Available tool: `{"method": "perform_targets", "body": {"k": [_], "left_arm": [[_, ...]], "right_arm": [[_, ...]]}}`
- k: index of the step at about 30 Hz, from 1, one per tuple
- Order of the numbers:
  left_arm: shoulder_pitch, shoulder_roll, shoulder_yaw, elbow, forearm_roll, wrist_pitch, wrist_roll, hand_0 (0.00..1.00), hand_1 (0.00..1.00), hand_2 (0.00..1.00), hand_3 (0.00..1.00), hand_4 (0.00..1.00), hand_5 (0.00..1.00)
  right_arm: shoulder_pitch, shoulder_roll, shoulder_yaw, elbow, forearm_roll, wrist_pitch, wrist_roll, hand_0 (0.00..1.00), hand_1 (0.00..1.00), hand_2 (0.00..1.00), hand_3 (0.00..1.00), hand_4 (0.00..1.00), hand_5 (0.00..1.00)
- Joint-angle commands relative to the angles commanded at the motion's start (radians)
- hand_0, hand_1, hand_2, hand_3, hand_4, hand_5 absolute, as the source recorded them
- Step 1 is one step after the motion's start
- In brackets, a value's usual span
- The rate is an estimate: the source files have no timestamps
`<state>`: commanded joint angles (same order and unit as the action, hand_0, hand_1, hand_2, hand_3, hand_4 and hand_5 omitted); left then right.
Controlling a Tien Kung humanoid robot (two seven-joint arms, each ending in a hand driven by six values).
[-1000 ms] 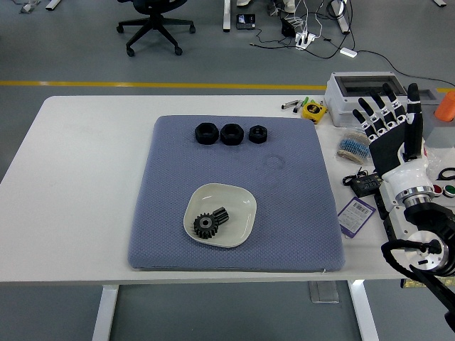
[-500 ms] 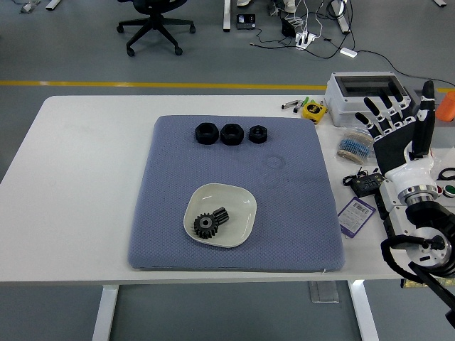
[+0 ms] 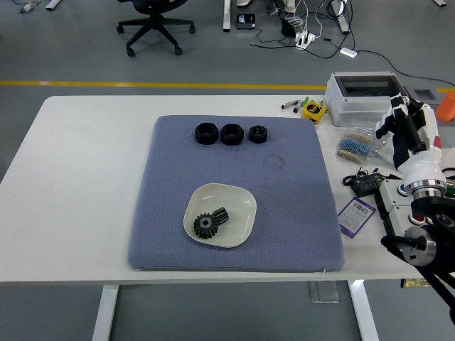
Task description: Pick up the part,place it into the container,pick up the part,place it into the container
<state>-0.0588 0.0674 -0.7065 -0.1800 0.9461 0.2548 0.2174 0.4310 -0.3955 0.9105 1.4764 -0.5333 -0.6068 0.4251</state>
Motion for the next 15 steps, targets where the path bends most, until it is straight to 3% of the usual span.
{"method": "perform_targets", "body": {"k": [7,15], "left_arm": [[0.000,-0.001,0.002,0.000,-0.004,0.001,0.000,0.548,0.577,0.614,0.628,0.657,0.640],[0.001,0.000,-0.001,0.000,0.000,0.000,0.000,0.548,0.575,0.613,0.628,0.658,0.642]], "right_arm": [[0.002,-0.002,-0.007,0.003,-0.103,-0.032,-0.010,0.002,0.024,0.084,0.067,0.717,0.547],[-0.001,-0.001,-0.014,0.010,-0.115,-0.013,-0.027,0.002,0.021,0.084,0.072,0.745,0.508]]}}
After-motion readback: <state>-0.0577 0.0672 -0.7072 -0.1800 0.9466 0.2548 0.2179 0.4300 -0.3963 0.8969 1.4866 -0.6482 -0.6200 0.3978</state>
